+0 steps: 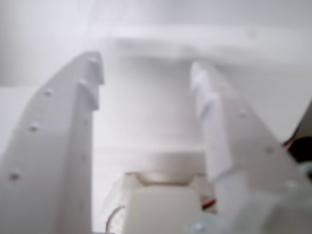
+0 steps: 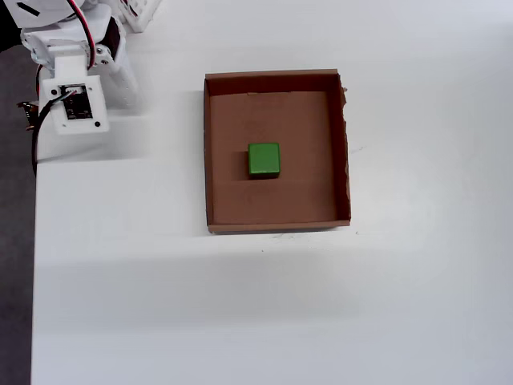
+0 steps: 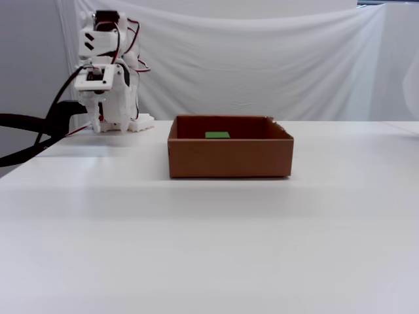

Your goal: Grasp a green cube and put it in a box.

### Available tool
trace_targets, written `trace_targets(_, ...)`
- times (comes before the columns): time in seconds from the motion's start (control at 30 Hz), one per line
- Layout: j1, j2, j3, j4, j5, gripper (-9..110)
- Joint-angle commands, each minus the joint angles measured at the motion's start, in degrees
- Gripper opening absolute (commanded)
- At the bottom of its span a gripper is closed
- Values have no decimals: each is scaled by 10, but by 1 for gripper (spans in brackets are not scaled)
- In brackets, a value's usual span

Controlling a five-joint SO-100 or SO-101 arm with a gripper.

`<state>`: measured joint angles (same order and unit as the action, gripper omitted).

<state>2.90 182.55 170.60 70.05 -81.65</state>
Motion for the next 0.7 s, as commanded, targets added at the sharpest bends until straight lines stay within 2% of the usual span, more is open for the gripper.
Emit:
trace_targets(0.0,9,-1,-3,4,4,18)
trace_targets(0.47,11,-1,-3,6,23,19)
trace_targets(0.53,11,-1,-3,12,60,19)
trace_targets(0.63,12,-1,-3,12,171,21)
trace_targets(0.67,12,-1,-3,12,171,21)
